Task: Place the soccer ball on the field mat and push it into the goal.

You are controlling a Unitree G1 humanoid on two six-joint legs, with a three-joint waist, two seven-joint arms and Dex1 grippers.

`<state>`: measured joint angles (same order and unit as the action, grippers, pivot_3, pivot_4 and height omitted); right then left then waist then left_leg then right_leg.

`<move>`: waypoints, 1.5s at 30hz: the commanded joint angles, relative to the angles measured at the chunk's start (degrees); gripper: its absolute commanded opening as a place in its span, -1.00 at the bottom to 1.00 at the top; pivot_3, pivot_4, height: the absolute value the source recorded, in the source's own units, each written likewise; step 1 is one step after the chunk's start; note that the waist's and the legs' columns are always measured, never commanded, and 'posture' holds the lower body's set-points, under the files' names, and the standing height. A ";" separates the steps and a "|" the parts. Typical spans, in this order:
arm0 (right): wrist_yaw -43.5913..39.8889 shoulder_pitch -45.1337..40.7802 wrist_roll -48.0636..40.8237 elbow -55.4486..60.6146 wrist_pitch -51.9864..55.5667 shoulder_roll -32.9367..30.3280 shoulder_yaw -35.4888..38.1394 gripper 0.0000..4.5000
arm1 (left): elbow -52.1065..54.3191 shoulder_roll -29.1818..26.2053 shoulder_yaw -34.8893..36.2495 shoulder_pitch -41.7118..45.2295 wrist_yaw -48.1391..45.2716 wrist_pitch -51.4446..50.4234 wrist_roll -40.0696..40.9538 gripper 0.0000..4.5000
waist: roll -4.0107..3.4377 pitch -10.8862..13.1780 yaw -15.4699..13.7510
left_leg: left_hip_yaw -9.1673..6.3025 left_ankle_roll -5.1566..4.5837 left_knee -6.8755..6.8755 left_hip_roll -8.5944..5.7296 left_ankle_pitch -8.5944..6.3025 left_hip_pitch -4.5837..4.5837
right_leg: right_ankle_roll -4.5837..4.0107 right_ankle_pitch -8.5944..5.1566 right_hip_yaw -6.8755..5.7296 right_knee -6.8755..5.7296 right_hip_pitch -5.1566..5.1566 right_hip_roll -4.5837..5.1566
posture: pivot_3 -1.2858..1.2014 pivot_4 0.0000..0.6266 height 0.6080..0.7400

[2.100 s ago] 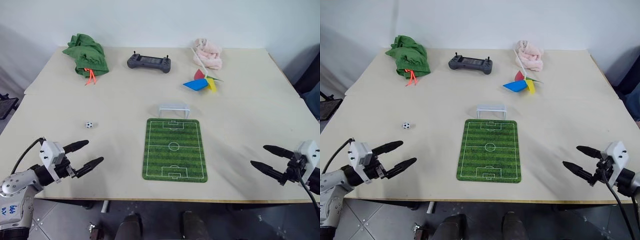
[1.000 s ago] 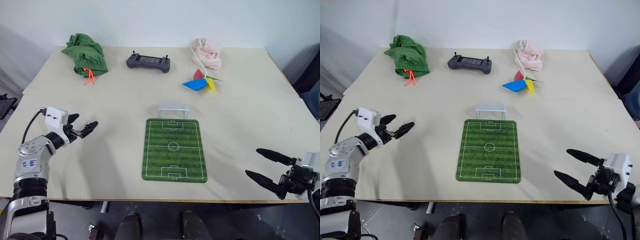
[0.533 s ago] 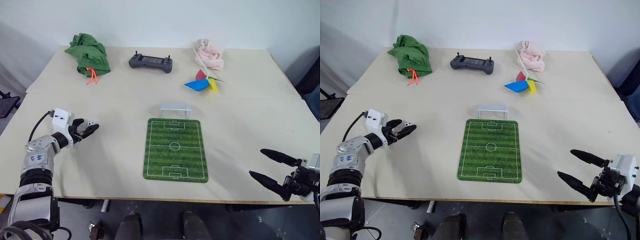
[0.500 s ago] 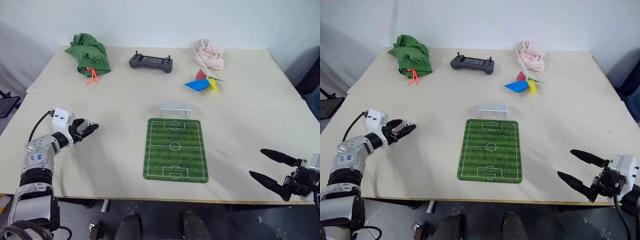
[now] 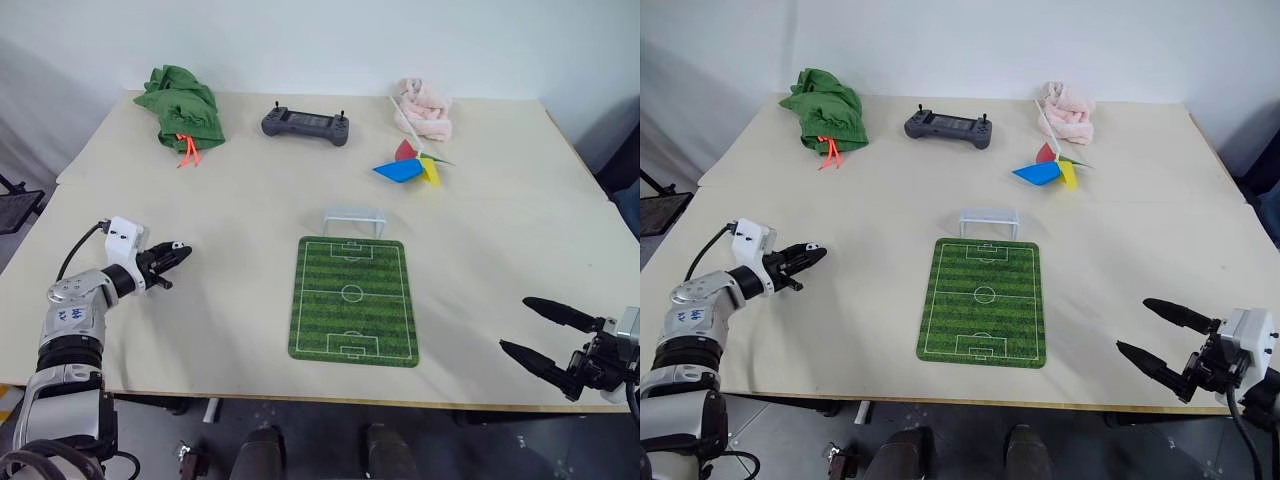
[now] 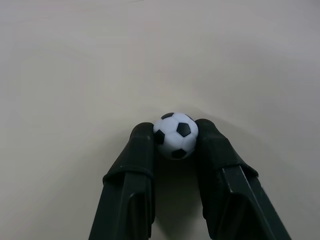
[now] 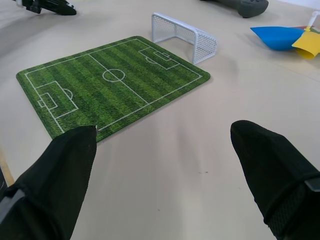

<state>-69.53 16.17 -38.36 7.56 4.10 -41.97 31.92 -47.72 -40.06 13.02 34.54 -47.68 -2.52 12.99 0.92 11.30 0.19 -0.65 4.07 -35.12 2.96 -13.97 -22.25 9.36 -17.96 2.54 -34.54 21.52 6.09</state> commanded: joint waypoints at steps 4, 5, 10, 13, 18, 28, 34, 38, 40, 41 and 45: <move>-2.85 -0.36 -2.73 -0.23 -0.18 -1.22 3.06 1.00 | 14.13 -0.28 2.00 -5.27 -6.49 -3.15 6.04 -0.62 | 0.01 0.00 -0.02 | 0.00 0.00 0.00 0.01 0.00 -0.03 | 0.00 0.00 0.00 0.00 0.01 0.00 | 0.03 -0.52 1.00; -3.27 -0.32 -2.84 -0.41 -0.28 -1.28 3.13 1.00 | 16.75 -0.08 1.73 -6.54 -7.13 -3.73 6.58 -0.62 | 0.01 0.00 -0.01 | 0.00 0.00 0.00 0.01 0.00 -0.03 | 0.00 0.00 0.00 0.00 0.00 0.00 | 0.03 -0.52 1.00; -5.35 -0.47 -4.16 -0.39 -0.33 -0.88 3.18 1.00 | 34.09 1.44 0.10 -14.60 -8.89 -8.19 10.06 -0.62 | 0.01 0.00 0.05 | 0.00 0.00 0.00 0.02 0.00 -0.02 | -0.01 0.00 0.01 0.00 0.00 0.01 | 0.03 -0.52 1.00; -5.44 -0.96 -4.36 -0.31 -0.19 -0.68 2.81 1.00 | 40.47 1.82 -0.51 -17.58 -8.62 -10.44 11.06 -0.62 | 0.01 0.00 0.05 | 0.00 0.00 -0.01 0.03 -0.01 -0.02 | -0.02 -0.01 0.03 0.00 0.00 0.00 | 0.03 -0.52 1.00; -6.65 -4.53 -4.62 -0.45 0.32 -1.25 0.21 1.00 | 53.78 4.08 -4.15 -22.43 -7.52 -13.01 12.22 -0.62 | 0.01 0.00 0.07 | 0.01 -0.01 -0.03 0.05 0.00 0.01 | -0.07 -0.02 0.06 0.01 -0.04 0.00 | 0.03 -0.52 1.00; -8.43 -11.97 -3.49 -3.90 2.34 -3.04 -3.57 1.00 | 64.89 8.07 -12.00 -23.03 -5.28 -13.53 11.00 -0.62 | 0.00 0.00 -0.04 | -0.01 -0.02 -0.06 0.06 -0.01 -0.01 | -0.08 -0.03 0.08 0.02 -0.03 -0.07 | 0.03 -0.52 1.00; -8.33 -12.96 -3.40 -4.38 3.30 -3.40 -3.92 1.00 | 65.18 9.57 -18.01 -23.11 -4.03 -10.56 6.27 -0.62 | 0.00 0.00 -0.04 | -0.01 -0.03 -0.12 0.05 -0.01 -0.02 | -0.07 -0.02 0.14 0.03 -0.03 -0.09 | 0.03 -0.52 1.00; -7.81 -11.97 -3.42 -3.36 4.33 -3.50 -3.55 1.00 | 64.55 10.27 -21.23 -23.37 -3.33 -8.39 2.78 -0.62 | 0.00 0.00 -0.04 | -0.01 -0.03 -0.12 0.05 -0.01 -0.02 | -0.09 -0.03 0.17 0.04 -0.03 -0.10 | 0.03 -0.52 1.00; -7.94 -9.72 -3.66 -2.40 5.40 -3.95 -2.52 1.00 | 65.26 10.19 -23.93 -24.79 -4.12 -7.53 1.50 -0.62 | -0.01 0.00 -0.08 | -0.01 -0.04 -0.11 0.05 -0.02 -0.02 | -0.10 -0.04 0.17 0.04 -0.03 -0.10 | 0.03 -0.52 1.00; -7.91 -8.69 -3.73 -1.98 5.88 -4.19 -2.05 1.00 | 65.58 10.25 -25.05 -25.49 -4.51 -7.29 1.21 -0.62 | -0.01 0.00 -0.10 | -0.01 -0.03 -0.11 0.05 -0.02 -0.02 | -0.10 -0.04 0.17 0.04 -0.03 -0.10 | 0.03 -0.52 1.00; -7.66 -6.01 -4.22 -0.57 7.05 -4.77 -0.82 1.00 | 63.03 11.44 -27.80 -25.49 -4.50 -6.14 -0.39 -0.62 | -0.01 0.00 -0.10 | 0.00 -0.05 -0.12 0.05 -0.05 -0.04 | -0.30 -0.14 0.20 0.10 -0.03 -0.10 | 0.03 -0.52 1.00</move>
<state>-77.19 9.78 -41.56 4.71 10.68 -45.54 28.31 15.23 -29.23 -13.85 8.44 -52.16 -10.28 13.34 0.91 11.30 0.09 -0.65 4.01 -35.27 3.01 -14.01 -22.30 8.83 -18.22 2.75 -34.45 21.48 5.99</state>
